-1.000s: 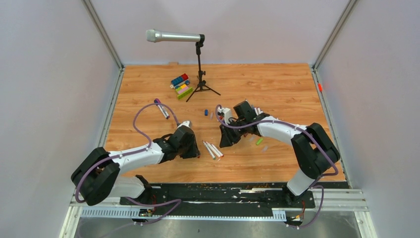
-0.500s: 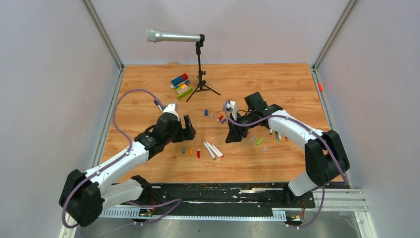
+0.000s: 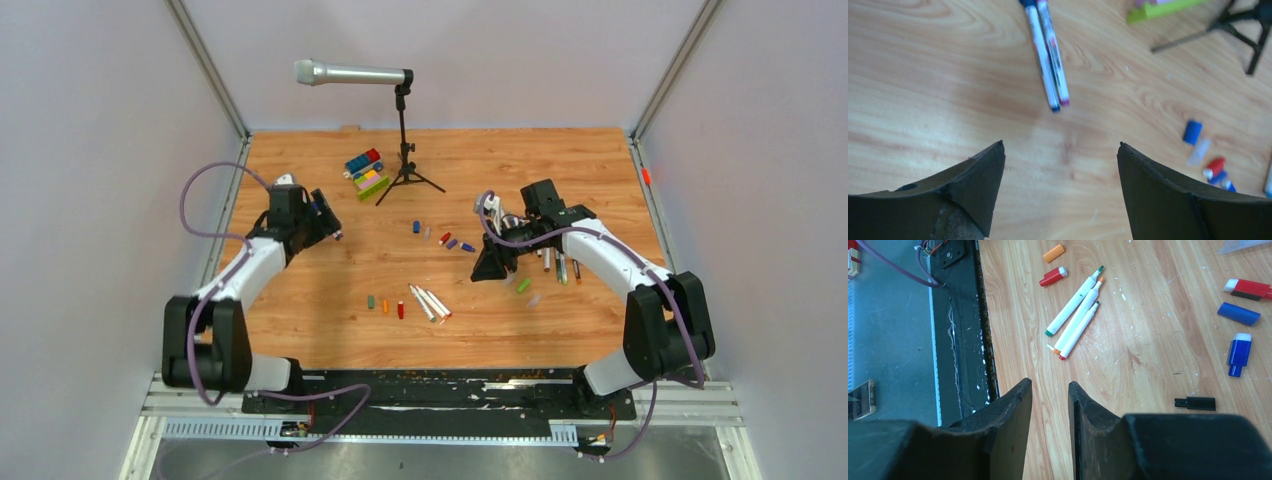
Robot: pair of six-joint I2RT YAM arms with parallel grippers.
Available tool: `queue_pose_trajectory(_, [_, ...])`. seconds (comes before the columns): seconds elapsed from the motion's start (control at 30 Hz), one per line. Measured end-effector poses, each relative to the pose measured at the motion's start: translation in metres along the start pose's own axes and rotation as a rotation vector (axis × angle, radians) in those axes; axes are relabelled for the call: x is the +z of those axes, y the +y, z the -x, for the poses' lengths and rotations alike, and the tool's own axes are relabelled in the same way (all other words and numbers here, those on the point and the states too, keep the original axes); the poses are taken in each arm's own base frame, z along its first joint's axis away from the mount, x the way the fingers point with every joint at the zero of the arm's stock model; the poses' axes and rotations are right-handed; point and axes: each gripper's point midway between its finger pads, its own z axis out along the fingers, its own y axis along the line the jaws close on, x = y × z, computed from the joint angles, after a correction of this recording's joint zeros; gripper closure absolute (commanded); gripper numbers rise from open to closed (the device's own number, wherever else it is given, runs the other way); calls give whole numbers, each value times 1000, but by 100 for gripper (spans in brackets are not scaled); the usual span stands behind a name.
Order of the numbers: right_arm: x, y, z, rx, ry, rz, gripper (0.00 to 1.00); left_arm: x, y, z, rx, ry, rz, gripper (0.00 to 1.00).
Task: Open the pen caps
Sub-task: Pick up the pen from the center of the board.
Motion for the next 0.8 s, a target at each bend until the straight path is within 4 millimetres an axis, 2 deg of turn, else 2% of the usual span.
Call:
queue_pose_trajectory(0.03, [0,0,0,2,-2,2,66,10,4,4,-13,31,36,25])
queue_pose_trajectory(0.1, [-1,0,0,7,-2,1,66,27,9,12,-29,72,97,50])
queue_pose_trajectory(0.2, [-3,-2,-1,11,-7,-3,66,53,9,28,-23,129,179,62])
queue_pose_trajectory(0.27, [-4,-2,0,12,-8,-3,66,68,8,34,-18,156,213,63])
queue_pose_trajectory(0.37, [-4,-2,0,13,-10,-2,66,83,13,33,-6,205,265,67])
queue_pose_trajectory(0.6, [-5,-3,0,14,-11,-5,66,105,22,26,28,294,337,71])
queue_pose_trajectory(0.8, [-5,-3,0,16,-12,-6,66,114,25,24,45,323,355,73])
